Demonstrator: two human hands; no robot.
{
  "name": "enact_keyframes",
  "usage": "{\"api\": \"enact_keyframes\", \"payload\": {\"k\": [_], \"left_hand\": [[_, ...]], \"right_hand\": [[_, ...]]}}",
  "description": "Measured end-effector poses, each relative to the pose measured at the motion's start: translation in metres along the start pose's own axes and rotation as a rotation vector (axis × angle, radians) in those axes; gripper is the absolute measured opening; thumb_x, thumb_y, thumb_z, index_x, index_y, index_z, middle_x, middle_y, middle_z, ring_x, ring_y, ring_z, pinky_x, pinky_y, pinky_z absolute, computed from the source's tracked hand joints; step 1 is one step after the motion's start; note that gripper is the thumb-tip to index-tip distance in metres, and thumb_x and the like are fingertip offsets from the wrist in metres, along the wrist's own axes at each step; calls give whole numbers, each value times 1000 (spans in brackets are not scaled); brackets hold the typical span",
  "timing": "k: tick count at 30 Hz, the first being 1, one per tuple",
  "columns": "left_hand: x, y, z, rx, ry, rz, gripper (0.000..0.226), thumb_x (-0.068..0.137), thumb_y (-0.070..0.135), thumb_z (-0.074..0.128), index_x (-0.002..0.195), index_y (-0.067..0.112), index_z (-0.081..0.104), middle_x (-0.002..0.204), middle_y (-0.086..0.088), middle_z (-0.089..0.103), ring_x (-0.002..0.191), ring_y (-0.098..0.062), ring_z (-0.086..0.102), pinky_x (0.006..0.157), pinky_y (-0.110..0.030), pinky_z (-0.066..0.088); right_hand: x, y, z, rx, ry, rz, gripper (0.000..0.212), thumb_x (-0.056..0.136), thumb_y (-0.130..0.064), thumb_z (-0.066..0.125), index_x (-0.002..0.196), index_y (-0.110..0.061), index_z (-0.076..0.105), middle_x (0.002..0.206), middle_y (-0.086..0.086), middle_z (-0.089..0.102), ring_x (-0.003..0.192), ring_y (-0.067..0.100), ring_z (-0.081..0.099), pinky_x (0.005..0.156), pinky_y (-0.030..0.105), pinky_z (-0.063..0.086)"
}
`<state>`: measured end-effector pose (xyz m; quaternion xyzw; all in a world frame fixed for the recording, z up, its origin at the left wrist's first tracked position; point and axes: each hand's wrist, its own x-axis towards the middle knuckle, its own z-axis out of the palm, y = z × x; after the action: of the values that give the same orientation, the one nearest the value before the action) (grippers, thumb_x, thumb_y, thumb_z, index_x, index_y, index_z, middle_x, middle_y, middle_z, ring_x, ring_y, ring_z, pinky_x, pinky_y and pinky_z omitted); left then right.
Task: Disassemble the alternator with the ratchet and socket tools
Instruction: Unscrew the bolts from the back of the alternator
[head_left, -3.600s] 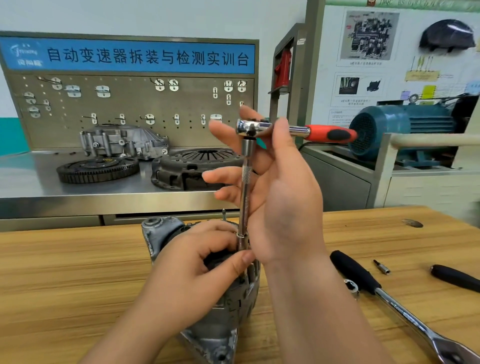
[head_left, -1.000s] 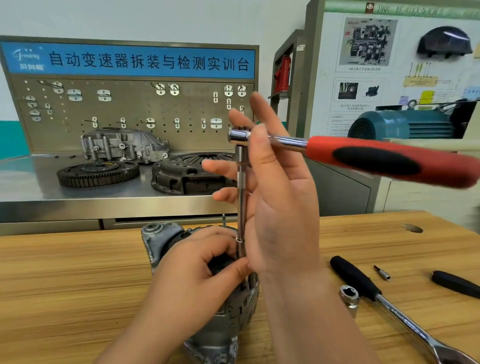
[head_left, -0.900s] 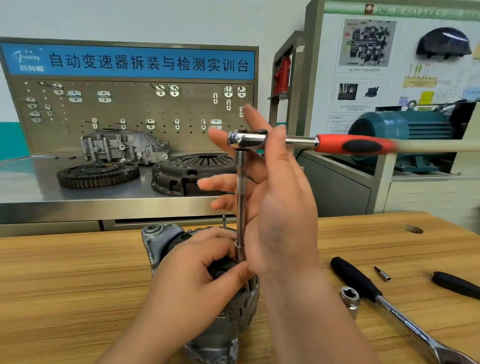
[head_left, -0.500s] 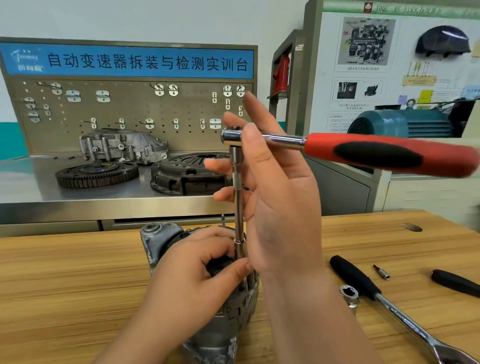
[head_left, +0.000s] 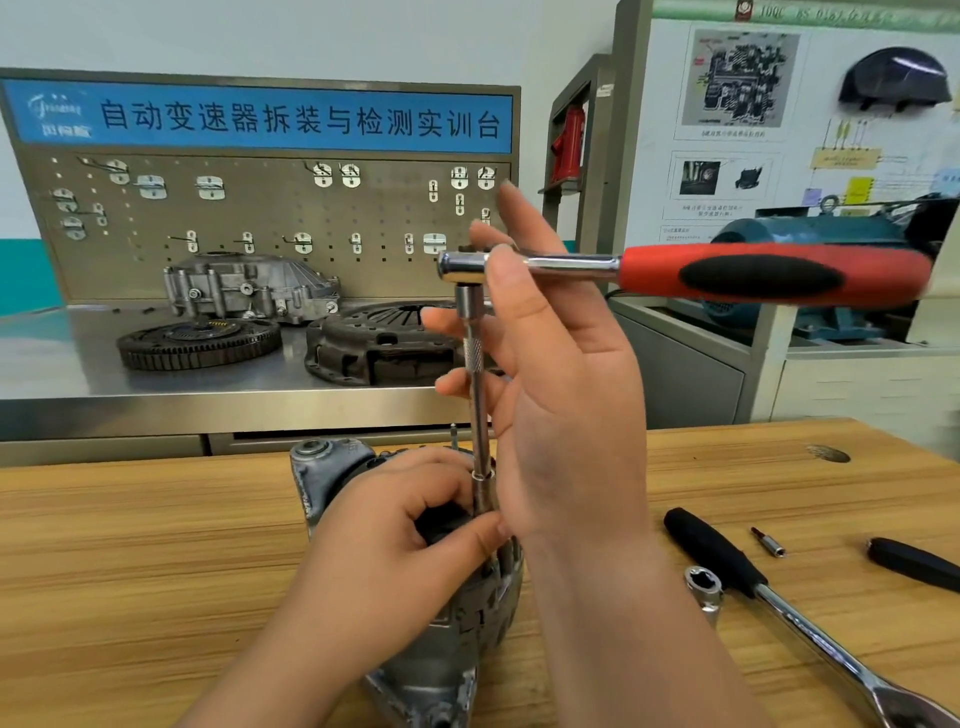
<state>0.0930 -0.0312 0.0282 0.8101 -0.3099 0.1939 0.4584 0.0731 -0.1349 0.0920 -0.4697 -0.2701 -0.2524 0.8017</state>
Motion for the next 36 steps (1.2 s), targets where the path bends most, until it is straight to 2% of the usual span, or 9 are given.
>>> {"api": "enact_keyframes", "payload": {"k": [6,10,12,15,18,23,27,31,36], "left_hand": [[0,-1,-1,32,-6,17,44,66,58,54,75,19,73,95,19,66,94,-4,62,77,-31,50],[-1,0,0,-6,-13,6,44,68,57,54,71,17,71,93,15,66,93,-8,62,78,-34,51],[0,-1,0,-23,-7,-8,45,66,58,55,67,15,68,90,13,66,90,-10,62,76,-37,51],[0,0,0,13,-1,-11,46,64,56,58,70,12,68,86,11,67,87,-11,63,74,-36,50],[1,1,2,70,14,-19,35,67,47,63,77,15,72,88,16,67,90,-4,61,76,-31,48],[0,0,3,55,18,2,40,68,53,59,80,18,74,93,19,67,94,-3,61,78,-35,51],[-1,0,2,-11,0,16,41,70,56,55,76,20,74,93,14,67,94,-9,63,77,-37,52],[1,0,1,-23,10,12,42,67,55,57,70,15,71,87,12,67,89,-10,63,75,-36,51],[1,0,1,26,9,11,50,64,58,54,75,11,71,89,11,68,90,-8,62,76,-36,50]], "right_hand": [[0,0,-1,66,-20,40,21,96,-30,50,109,-32,66,122,1,67,64,14,67,46,17,47],[3,-1,-4,116,6,126,34,85,-44,47,106,-24,64,105,3,73,56,16,65,42,19,45],[3,1,-4,93,19,107,34,83,-45,51,109,-27,64,104,1,73,59,16,66,42,19,45],[1,3,-1,-26,25,-30,23,91,-32,58,112,-39,65,103,-11,70,71,14,68,47,19,47],[1,4,0,-59,21,-99,29,89,-23,59,112,-40,66,124,-8,65,78,14,69,50,20,51],[1,5,-1,55,-31,42,25,95,-40,47,116,-37,61,118,-2,69,61,16,69,46,19,50],[3,3,-7,88,-41,140,46,95,-51,32,126,-27,56,104,2,75,55,15,66,44,20,50],[1,4,-3,31,-19,44,29,93,-45,49,116,-34,63,95,-3,72,59,14,67,45,19,49],[0,4,0,4,-39,-42,23,89,-27,57,104,-39,69,123,0,67,70,15,68,46,18,50]]}}
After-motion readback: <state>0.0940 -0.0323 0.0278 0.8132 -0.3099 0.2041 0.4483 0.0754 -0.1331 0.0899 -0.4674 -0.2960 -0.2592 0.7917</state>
